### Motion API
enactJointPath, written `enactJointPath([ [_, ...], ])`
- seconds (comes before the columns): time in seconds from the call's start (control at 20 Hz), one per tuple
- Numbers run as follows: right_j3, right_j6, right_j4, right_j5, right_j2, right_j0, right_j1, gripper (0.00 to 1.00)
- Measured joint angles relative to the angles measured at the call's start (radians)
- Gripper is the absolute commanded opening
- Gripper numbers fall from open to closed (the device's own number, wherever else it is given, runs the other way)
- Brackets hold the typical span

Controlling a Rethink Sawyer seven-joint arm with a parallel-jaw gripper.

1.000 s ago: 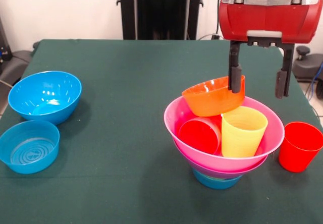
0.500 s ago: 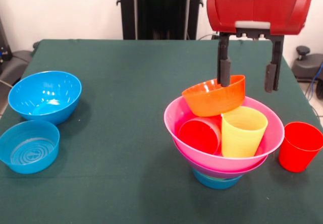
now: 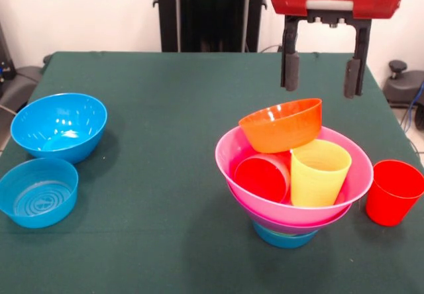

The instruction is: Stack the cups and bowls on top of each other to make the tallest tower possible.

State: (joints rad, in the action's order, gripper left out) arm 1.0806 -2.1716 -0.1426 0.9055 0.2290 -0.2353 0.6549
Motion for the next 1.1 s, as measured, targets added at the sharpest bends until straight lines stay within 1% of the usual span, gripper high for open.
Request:
enactJointPath([
  [1.1,0.043,0.000,0.001,0.003,-0.004,0.000,-0.002,1.00],
])
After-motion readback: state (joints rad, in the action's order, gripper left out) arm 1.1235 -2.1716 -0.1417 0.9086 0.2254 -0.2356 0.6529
